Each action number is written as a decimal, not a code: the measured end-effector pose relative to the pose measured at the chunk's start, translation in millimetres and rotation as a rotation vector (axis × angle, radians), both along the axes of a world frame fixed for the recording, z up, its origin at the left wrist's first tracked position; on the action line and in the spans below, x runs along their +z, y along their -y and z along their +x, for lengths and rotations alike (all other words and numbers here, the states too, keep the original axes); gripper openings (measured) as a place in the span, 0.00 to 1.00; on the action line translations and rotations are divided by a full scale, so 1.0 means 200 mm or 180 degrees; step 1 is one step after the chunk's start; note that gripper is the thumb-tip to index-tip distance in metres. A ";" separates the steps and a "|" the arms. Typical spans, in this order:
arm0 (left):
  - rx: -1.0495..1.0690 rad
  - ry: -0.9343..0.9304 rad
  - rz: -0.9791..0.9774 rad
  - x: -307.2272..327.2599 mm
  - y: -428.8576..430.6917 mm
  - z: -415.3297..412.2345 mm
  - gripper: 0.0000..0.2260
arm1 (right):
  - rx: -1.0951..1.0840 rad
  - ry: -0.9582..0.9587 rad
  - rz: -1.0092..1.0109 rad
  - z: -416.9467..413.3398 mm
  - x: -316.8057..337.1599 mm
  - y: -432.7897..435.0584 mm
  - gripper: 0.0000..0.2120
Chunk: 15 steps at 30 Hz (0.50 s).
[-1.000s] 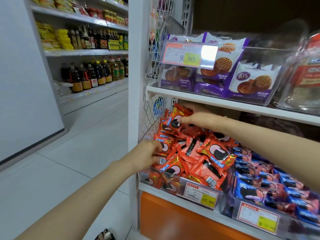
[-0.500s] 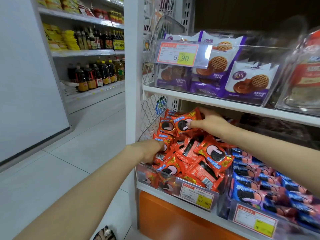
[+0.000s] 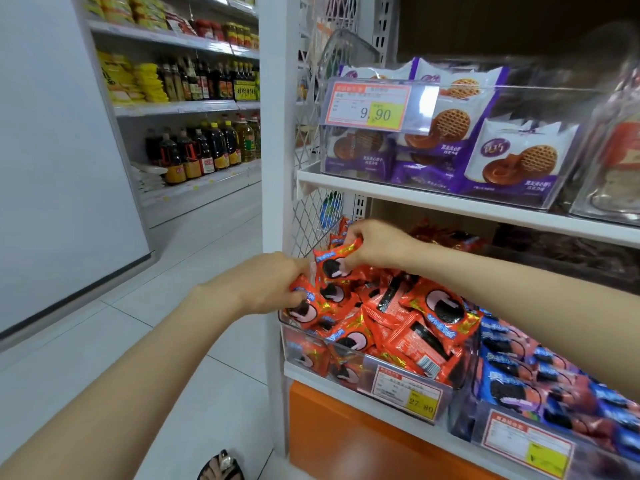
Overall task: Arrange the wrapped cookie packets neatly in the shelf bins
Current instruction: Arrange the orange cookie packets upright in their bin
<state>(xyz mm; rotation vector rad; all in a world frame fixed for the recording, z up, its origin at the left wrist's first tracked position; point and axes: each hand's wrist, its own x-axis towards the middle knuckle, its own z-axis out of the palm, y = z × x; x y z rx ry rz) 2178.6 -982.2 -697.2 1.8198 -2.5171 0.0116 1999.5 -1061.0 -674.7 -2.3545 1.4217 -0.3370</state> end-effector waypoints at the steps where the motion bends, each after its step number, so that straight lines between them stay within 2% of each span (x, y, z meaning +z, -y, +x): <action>1: 0.0048 -0.0106 0.0020 -0.01 -0.01 0.02 0.14 | 0.0009 -0.0146 0.0043 0.03 -0.02 0.02 0.15; 5: 0.0215 -0.0735 0.0036 -0.03 -0.06 0.09 0.12 | -0.0023 -0.0524 0.0211 0.13 -0.12 0.08 0.17; 8: 0.0347 -0.1199 0.0076 -0.03 -0.06 0.14 0.10 | 0.0115 -0.0725 0.0064 0.17 -0.18 0.10 0.16; 11: 0.0365 -0.1391 0.0252 -0.03 -0.05 0.18 0.09 | 0.0365 -0.0878 -0.0094 0.17 -0.21 0.12 0.17; 15: 0.0386 -0.1521 0.0514 -0.04 -0.06 0.21 0.09 | 0.0550 -0.1281 -0.0400 0.17 -0.23 0.12 0.13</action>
